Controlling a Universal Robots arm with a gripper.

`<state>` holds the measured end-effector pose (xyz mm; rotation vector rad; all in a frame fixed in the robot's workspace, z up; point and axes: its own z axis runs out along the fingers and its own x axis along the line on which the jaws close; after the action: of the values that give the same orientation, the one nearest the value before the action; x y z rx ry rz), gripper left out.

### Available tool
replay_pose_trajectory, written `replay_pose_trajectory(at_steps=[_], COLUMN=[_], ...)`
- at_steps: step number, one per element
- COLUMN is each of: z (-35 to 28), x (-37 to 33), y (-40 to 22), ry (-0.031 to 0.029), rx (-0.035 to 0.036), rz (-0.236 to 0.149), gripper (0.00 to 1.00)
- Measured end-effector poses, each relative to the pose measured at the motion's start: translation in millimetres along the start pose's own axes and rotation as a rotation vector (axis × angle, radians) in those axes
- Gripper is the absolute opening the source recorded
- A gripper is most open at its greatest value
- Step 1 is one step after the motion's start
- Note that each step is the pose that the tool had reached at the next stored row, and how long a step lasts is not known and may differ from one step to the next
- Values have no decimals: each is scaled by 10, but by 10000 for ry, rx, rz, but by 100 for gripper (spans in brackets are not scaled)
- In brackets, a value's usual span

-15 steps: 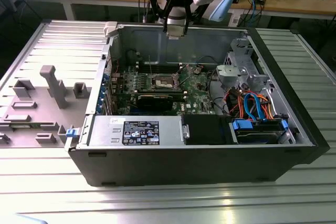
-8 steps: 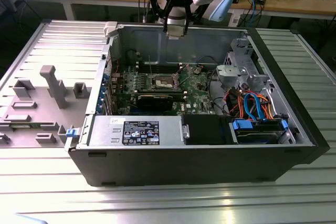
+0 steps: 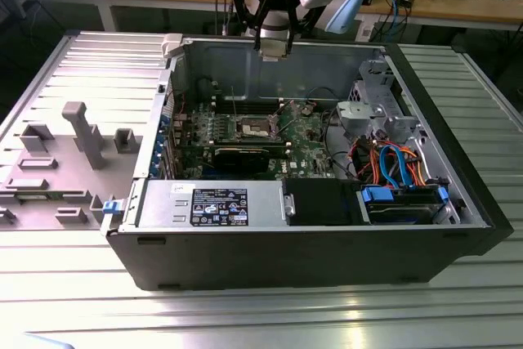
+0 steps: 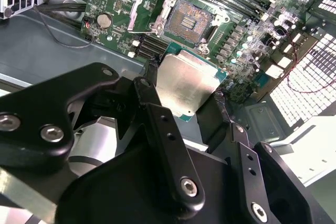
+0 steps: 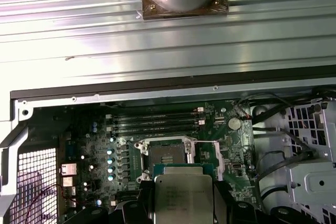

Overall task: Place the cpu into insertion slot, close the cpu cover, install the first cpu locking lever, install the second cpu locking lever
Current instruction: 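Place the cpu into insertion slot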

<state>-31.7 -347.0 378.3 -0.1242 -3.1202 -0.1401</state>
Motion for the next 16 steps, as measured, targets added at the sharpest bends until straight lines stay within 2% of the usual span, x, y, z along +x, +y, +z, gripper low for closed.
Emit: replay_pose_trajectory(at_steps=[5,11,16], z=[1,1,1], x=[0,0,1], y=[-1,-1,-1], ry=[-23,-24,-48], rx=[-5,-4,-6], rz=[249,262,527], gripper=[54,54,54])
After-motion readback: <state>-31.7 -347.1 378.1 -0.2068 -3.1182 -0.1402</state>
